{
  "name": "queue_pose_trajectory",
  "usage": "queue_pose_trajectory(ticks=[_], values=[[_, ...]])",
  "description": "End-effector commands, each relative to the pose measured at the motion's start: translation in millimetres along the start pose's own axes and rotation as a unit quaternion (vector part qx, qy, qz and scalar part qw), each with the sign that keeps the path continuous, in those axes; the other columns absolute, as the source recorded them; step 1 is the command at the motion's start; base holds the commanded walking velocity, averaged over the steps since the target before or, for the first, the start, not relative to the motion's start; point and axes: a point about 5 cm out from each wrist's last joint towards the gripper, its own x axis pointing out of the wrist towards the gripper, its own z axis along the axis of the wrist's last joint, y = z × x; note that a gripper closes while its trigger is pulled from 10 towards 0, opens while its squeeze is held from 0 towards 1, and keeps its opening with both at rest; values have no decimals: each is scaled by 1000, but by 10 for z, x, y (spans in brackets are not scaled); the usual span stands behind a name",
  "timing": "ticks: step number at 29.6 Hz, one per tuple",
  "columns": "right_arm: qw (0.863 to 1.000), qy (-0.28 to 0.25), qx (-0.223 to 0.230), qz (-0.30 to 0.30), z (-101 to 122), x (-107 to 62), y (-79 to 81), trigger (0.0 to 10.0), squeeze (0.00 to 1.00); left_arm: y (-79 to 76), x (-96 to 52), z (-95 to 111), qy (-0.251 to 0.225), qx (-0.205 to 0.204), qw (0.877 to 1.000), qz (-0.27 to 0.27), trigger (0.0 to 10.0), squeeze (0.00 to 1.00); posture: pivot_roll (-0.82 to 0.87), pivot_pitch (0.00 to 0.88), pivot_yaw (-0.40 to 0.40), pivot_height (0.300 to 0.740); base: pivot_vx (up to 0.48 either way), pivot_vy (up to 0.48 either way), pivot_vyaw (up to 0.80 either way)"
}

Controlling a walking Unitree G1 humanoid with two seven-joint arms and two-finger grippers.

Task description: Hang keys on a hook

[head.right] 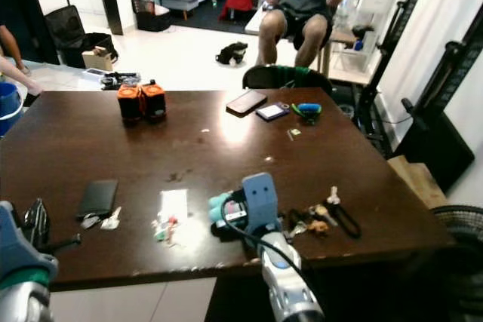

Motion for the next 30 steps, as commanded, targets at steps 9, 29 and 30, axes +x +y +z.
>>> queue_pose_trajectory(ticks=[9,29,30], values=[[1000,15,3,9,-76,-11,46,10000,0,44,-15,-37,10,10,1000,5,10000,0,-72,31,51,740,0,0,0],[997,52,29,44,-172,-4,88,10000,1000,40,-13,-45,12,18,1000,-2,10000,0,-70,38,54,740,0,0,0],[997,56,27,41,-190,-16,76,10000,1000,40,-13,-45,13,18,1000,-2,10000,0,-70,38,54,740,0,0,0]])
